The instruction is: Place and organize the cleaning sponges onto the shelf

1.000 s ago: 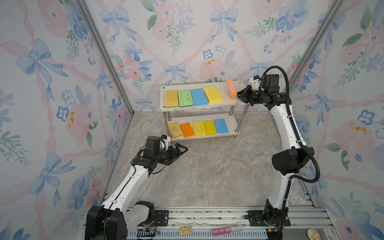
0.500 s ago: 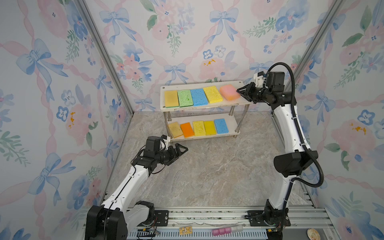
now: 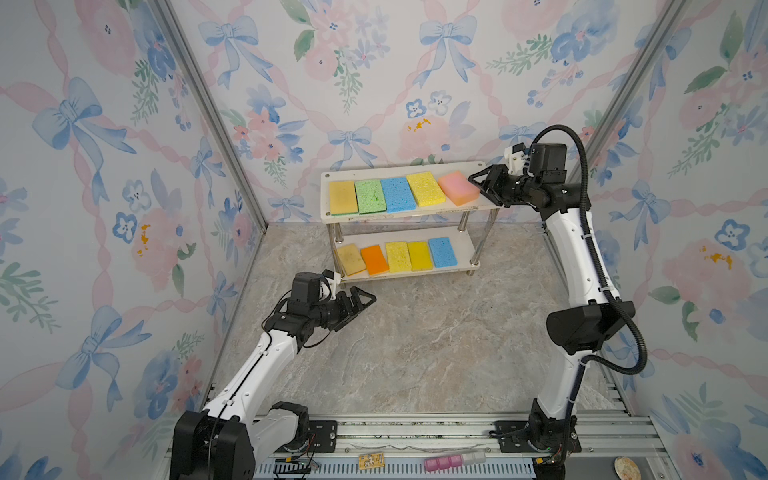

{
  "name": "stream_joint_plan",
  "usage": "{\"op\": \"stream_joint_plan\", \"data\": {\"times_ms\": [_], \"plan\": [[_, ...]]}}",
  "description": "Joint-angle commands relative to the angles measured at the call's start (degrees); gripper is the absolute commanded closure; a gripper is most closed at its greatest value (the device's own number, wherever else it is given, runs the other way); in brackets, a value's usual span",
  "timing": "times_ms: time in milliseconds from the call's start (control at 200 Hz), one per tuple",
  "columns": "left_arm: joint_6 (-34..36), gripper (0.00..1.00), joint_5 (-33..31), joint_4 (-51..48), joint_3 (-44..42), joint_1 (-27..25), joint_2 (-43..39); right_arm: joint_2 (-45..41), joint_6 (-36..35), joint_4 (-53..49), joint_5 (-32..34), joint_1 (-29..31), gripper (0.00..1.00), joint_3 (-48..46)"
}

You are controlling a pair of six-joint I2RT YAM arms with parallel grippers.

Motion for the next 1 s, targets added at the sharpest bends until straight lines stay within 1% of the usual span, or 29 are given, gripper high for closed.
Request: {"op": "stream_joint_plan", "data": {"times_ms": [0, 690, 995], "plan": [[0.90, 0.02, 0.85, 0.48, -0.04, 0.41, 0.25, -0.92, 0.23, 0.00, -1.18, 0.94, 0.50, 0.60], [0.28, 0.02, 0.56, 0.39, -0.83, 0.41, -2.14, -1.68, -0.55, -2.20, -1.82, 3.48, 0.49, -0.05], [-0.30, 0.02, 0.46, 0.40, -1.43, 0.48, -3.68, -3.77, -1.57, -3.42, -1.55, 3.20, 0.48, -1.23]]}}
